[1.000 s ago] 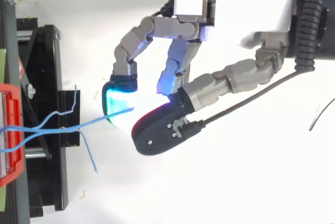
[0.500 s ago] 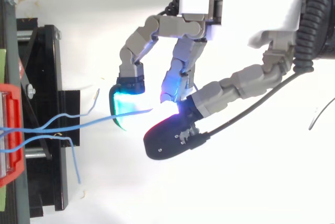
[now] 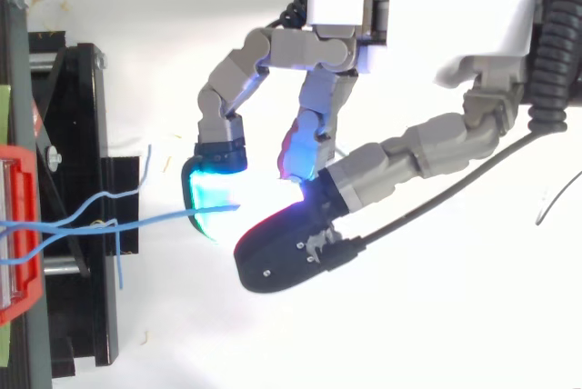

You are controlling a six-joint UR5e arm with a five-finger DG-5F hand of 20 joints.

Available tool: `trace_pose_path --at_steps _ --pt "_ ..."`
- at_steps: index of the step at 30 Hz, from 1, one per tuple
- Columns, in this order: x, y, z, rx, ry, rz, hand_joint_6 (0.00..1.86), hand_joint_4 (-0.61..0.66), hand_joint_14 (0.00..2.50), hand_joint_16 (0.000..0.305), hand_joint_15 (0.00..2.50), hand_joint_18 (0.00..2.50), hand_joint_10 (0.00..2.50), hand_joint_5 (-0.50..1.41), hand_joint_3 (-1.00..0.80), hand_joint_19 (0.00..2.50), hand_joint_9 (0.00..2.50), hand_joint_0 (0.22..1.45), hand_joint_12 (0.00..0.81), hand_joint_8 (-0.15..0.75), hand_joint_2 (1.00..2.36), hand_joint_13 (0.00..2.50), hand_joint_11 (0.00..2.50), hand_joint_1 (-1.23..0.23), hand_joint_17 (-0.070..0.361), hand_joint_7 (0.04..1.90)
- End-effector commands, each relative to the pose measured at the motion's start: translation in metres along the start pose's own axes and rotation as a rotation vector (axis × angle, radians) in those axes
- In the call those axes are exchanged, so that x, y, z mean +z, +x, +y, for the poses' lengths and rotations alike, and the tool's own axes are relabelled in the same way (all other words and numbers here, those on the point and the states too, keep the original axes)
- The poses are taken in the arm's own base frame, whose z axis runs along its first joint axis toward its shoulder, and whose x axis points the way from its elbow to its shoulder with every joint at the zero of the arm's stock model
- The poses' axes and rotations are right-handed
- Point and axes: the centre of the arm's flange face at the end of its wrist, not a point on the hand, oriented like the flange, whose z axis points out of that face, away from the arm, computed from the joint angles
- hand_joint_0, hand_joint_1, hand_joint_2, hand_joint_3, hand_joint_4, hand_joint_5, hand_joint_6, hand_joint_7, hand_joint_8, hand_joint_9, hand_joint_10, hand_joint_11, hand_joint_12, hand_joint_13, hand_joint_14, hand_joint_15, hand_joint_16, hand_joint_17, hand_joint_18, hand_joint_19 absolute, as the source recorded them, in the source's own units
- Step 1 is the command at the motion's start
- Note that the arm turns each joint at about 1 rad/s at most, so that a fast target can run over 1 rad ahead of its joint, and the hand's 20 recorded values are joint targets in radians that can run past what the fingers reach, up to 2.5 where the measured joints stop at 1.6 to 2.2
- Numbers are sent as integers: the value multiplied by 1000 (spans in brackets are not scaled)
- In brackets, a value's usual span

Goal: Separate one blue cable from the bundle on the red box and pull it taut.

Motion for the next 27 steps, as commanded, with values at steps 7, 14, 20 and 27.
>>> trace_pose_path --at_steps 7,14,20,27 --pt "-4 0 -3 -4 39 11 919 110 25 58 601 1072 28 -28 -152 572 1359 637 430 300 1018 1110 701 -907 130 844" --pt "-8 3 -6 -9 72 40 875 82 20 69 532 1051 24 -30 -283 562 1293 552 480 311 1009 1056 557 -665 154 873" --pt "-9 3 -6 -11 74 40 857 87 21 66 539 979 24 -41 -468 593 1251 459 471 306 1002 1007 570 -532 149 852" --pt "-9 2 -6 -11 74 37 898 97 22 65 574 1081 25 -29 -176 564 1326 578 460 323 1014 1083 643 -766 146 930"
